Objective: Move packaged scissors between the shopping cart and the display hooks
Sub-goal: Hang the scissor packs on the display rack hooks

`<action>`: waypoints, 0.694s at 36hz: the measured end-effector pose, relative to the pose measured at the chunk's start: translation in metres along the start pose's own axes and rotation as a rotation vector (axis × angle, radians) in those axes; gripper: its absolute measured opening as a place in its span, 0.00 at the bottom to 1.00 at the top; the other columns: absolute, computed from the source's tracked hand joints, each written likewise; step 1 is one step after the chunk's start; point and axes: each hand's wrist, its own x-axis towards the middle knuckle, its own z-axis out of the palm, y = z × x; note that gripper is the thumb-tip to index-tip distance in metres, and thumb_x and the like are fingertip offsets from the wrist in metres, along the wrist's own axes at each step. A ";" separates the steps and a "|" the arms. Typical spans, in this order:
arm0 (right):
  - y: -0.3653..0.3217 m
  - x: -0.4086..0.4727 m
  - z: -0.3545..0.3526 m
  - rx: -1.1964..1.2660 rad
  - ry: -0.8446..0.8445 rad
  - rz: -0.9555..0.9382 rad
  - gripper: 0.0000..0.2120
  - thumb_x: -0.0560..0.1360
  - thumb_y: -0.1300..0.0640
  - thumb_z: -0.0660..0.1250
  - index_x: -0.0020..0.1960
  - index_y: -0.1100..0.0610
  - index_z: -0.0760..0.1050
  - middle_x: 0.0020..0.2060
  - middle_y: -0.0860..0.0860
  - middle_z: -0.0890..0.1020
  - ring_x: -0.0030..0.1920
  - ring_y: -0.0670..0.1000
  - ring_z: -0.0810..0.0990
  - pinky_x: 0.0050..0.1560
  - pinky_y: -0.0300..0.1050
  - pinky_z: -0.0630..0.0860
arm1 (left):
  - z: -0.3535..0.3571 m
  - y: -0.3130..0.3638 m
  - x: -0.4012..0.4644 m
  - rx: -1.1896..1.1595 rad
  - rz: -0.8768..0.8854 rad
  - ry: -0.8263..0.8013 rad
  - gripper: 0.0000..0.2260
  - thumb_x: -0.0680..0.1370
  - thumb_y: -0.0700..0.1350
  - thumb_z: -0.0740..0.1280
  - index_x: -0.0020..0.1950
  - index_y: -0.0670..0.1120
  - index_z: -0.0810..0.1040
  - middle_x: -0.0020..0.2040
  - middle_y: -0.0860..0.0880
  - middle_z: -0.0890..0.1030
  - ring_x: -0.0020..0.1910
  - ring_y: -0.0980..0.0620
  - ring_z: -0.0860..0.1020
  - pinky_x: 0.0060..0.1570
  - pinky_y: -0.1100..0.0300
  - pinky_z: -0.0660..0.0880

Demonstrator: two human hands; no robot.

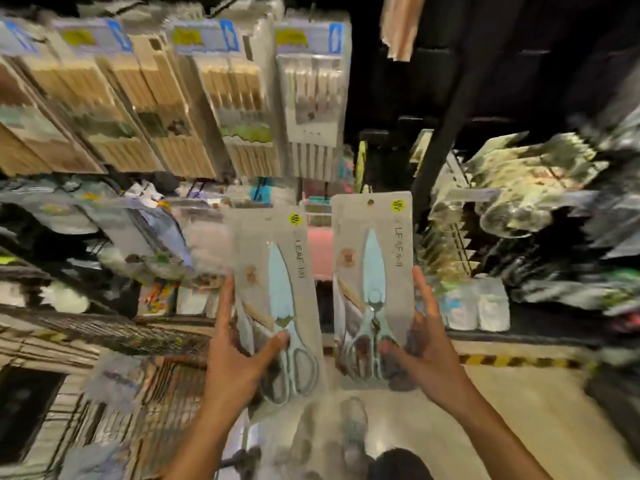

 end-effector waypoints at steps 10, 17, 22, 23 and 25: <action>-0.010 -0.107 -0.075 -0.064 0.306 0.012 0.50 0.74 0.68 0.72 0.76 0.28 0.50 0.77 0.46 0.67 0.74 0.51 0.70 0.70 0.64 0.71 | 0.084 0.029 -0.028 -0.029 0.078 -0.280 0.47 0.71 0.42 0.78 0.79 0.66 0.54 0.75 0.74 0.59 0.72 0.77 0.60 0.69 0.73 0.62; -0.021 -0.147 -0.140 -0.069 0.429 -0.049 0.52 0.73 0.71 0.72 0.76 0.28 0.50 0.71 0.36 0.73 0.71 0.48 0.74 0.67 0.61 0.75 | 0.156 0.065 -0.056 -0.038 0.140 -0.384 0.48 0.72 0.34 0.77 0.80 0.66 0.55 0.67 0.82 0.65 0.67 0.78 0.66 0.60 0.81 0.66; -0.035 -0.170 -0.200 -0.046 0.438 -0.120 0.51 0.73 0.73 0.70 0.78 0.38 0.47 0.66 0.27 0.73 0.68 0.41 0.75 0.64 0.48 0.78 | 0.217 0.097 -0.073 -0.010 0.214 -0.407 0.48 0.72 0.39 0.78 0.77 0.72 0.53 0.74 0.77 0.60 0.76 0.67 0.62 0.75 0.55 0.64; -0.037 -0.175 -0.215 -0.045 0.441 -0.126 0.51 0.73 0.74 0.70 0.79 0.37 0.47 0.66 0.28 0.73 0.68 0.41 0.75 0.63 0.48 0.78 | 0.232 0.106 -0.077 -0.012 0.223 -0.408 0.48 0.72 0.39 0.78 0.78 0.71 0.53 0.75 0.76 0.60 0.77 0.65 0.62 0.76 0.51 0.63; -0.041 -0.186 -0.247 -0.067 0.446 -0.147 0.51 0.74 0.73 0.71 0.79 0.37 0.46 0.70 0.31 0.71 0.71 0.44 0.74 0.65 0.50 0.77 | 0.262 0.123 -0.085 -0.015 0.236 -0.402 0.48 0.72 0.40 0.78 0.78 0.71 0.54 0.74 0.77 0.61 0.74 0.69 0.63 0.76 0.50 0.63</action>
